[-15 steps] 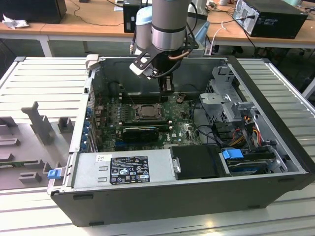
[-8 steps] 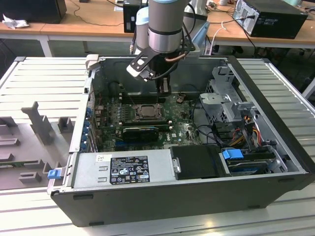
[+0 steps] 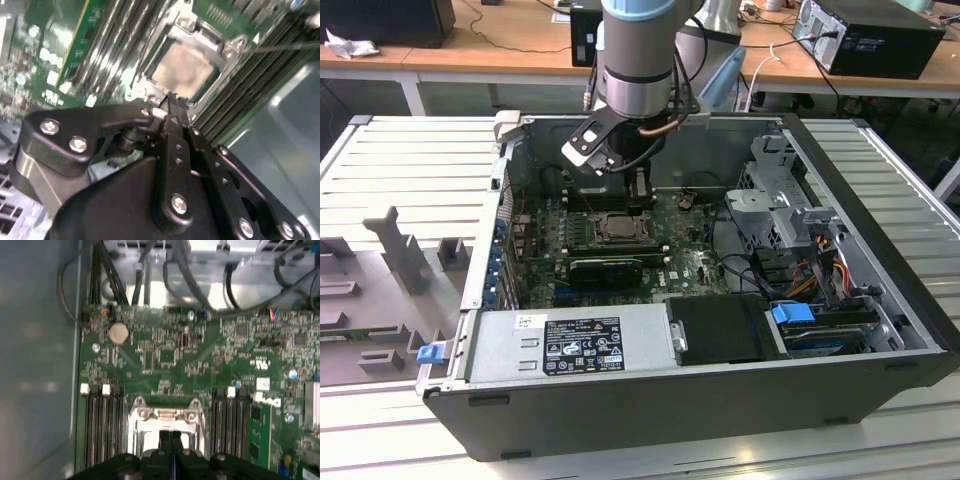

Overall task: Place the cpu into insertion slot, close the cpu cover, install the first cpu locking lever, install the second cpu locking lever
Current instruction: 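Close the cpu cover, then install the first cpu locking lever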

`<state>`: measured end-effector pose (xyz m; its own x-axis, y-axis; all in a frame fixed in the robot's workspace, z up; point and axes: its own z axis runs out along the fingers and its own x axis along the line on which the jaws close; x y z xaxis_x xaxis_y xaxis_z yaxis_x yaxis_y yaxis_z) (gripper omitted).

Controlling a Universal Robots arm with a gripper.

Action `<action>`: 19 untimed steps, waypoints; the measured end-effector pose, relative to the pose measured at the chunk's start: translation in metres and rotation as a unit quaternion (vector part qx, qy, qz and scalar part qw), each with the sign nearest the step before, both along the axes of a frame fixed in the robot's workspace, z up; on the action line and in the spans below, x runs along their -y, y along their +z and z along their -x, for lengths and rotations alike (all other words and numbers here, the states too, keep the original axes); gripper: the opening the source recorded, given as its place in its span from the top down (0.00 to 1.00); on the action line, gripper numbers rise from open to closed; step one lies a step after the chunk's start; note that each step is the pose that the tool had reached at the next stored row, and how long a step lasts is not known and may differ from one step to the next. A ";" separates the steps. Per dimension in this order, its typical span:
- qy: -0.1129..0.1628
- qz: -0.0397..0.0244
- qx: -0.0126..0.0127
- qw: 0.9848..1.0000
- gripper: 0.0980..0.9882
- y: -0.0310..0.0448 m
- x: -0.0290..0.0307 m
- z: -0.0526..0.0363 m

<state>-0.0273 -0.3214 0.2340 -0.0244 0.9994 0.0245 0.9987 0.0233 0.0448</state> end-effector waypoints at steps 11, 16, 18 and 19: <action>0.000 0.000 -0.001 1.000 0.99 -0.0008 0.0000 0.0150; 0.000 0.000 -0.001 1.000 0.99 0.0078 0.0000 0.0153; 0.000 0.000 -0.001 1.000 0.99 0.0102 0.0000 0.0153; 0.000 0.000 -0.001 1.000 0.99 0.0120 0.0000 0.0152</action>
<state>-0.0426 -0.3214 0.2459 -0.0246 0.9994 0.0237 0.9988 0.0235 0.0437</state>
